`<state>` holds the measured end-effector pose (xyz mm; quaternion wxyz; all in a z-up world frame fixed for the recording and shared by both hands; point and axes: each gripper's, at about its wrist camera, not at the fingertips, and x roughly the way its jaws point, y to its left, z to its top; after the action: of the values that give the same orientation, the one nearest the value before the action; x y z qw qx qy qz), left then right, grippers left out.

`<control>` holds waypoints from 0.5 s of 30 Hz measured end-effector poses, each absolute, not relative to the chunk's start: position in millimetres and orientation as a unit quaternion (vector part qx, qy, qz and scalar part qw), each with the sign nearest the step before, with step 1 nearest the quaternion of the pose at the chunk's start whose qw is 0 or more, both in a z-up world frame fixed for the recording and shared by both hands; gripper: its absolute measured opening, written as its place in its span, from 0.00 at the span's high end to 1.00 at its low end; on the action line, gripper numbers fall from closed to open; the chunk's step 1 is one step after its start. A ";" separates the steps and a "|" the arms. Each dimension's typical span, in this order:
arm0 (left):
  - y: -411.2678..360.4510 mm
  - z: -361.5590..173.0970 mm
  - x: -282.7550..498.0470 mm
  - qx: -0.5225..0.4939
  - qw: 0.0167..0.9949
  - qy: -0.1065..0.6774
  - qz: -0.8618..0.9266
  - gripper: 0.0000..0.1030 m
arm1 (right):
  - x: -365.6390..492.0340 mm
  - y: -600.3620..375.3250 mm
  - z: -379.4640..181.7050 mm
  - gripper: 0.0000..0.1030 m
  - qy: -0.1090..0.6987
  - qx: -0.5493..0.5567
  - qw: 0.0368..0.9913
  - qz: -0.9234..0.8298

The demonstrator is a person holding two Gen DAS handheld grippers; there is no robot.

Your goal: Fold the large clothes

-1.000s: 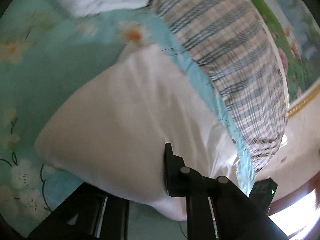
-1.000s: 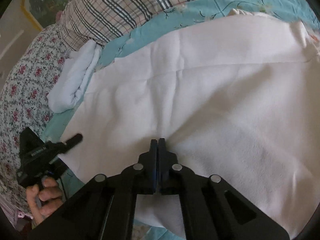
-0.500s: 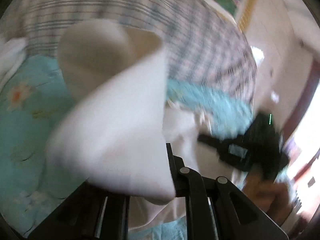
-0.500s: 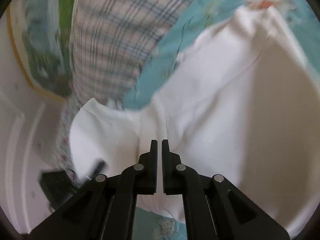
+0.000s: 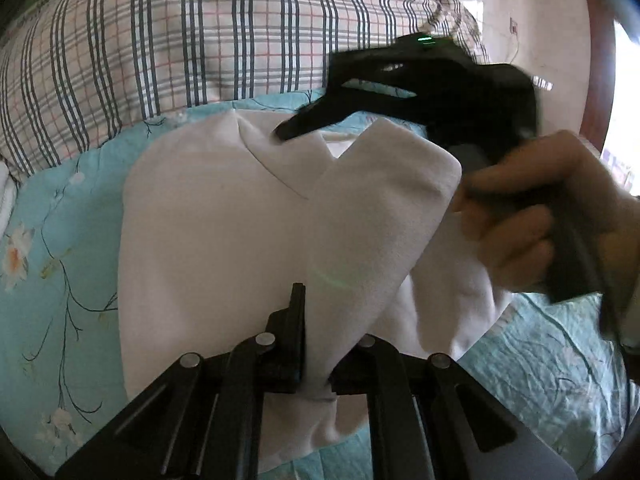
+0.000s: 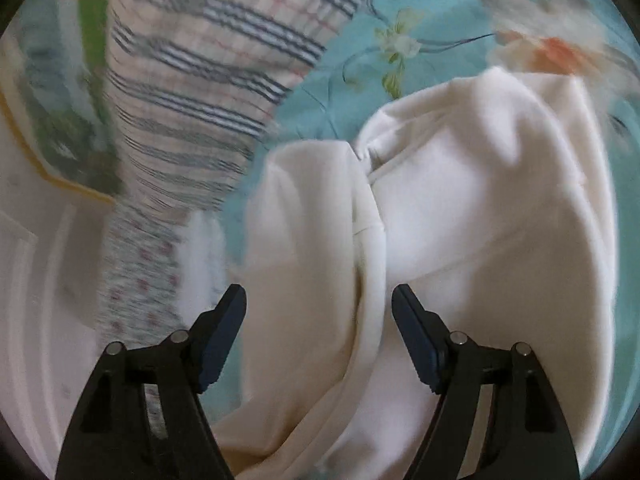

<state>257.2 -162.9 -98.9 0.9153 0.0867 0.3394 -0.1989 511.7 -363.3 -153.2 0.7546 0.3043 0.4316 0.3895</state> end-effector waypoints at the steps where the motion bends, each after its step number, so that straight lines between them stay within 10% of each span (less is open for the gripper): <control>1: -162.8 -99.1 256.6 0.086 0.915 0.340 -0.199 0.93 | 515.0 -355.0 -152.8 0.38 0.439 0.289 0.757 0.389; 4: -168.3 -90.5 254.0 0.089 0.915 0.337 -0.205 0.93 | 516.7 -333.8 -145.5 0.89 0.449 0.234 0.775 0.379; 15: -234.7 -76.8 249.8 0.072 0.886 0.342 -0.306 0.93 | 468.0 -430.2 -92.7 0.91 0.327 0.234 0.842 0.359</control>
<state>249.8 -234.7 -76.8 0.8857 0.0716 0.3416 -0.3061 468.0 -430.2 -92.7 0.8423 0.2344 0.3266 0.3591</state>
